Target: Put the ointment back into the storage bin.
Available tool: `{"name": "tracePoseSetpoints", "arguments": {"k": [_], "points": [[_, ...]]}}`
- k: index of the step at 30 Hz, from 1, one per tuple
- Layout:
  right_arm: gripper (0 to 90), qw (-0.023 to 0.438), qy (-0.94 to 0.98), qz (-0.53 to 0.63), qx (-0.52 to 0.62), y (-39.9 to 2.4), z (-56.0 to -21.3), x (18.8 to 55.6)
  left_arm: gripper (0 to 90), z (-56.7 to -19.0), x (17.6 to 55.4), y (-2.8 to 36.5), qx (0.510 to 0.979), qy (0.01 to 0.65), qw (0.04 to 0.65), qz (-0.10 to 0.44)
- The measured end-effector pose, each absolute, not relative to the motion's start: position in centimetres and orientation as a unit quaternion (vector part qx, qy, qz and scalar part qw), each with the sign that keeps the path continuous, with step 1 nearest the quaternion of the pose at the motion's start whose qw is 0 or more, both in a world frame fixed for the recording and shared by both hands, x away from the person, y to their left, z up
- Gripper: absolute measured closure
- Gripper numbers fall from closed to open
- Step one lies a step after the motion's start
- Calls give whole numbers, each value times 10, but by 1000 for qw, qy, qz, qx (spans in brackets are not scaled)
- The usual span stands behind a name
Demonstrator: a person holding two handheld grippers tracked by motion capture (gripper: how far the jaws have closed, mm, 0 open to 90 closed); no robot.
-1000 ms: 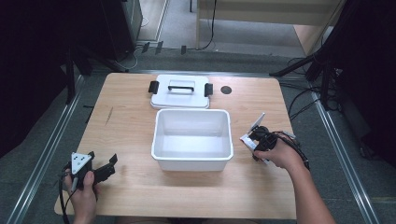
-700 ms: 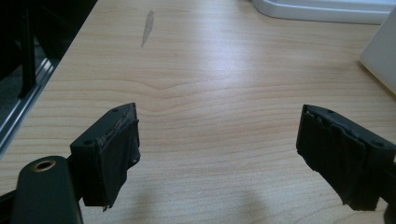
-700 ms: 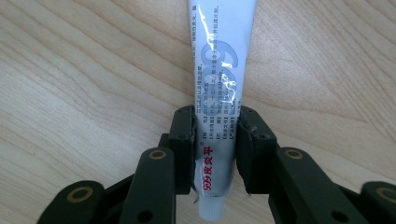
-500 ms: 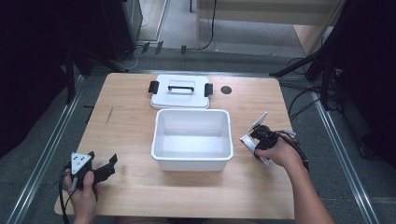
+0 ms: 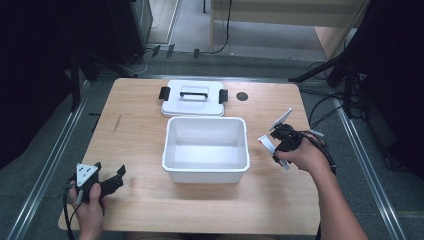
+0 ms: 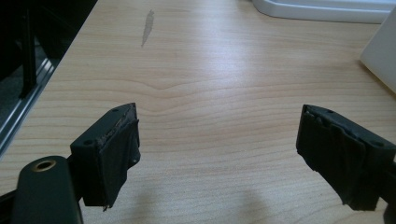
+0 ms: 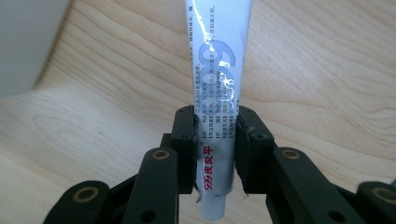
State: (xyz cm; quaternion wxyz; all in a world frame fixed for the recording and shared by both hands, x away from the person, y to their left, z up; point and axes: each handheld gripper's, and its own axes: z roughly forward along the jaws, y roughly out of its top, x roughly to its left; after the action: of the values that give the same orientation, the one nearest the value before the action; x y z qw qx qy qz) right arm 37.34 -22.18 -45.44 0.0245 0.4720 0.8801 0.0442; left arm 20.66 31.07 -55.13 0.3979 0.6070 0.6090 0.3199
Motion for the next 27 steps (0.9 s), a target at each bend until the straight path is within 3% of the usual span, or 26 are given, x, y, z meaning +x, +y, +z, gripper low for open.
{"name": "tracePoseSetpoints", "arguments": {"k": [27], "points": [[727, 30, 885, 101, 453, -168, -354, 379, 141, -551, 207, 311, 605, 611, 401, 316]]}}
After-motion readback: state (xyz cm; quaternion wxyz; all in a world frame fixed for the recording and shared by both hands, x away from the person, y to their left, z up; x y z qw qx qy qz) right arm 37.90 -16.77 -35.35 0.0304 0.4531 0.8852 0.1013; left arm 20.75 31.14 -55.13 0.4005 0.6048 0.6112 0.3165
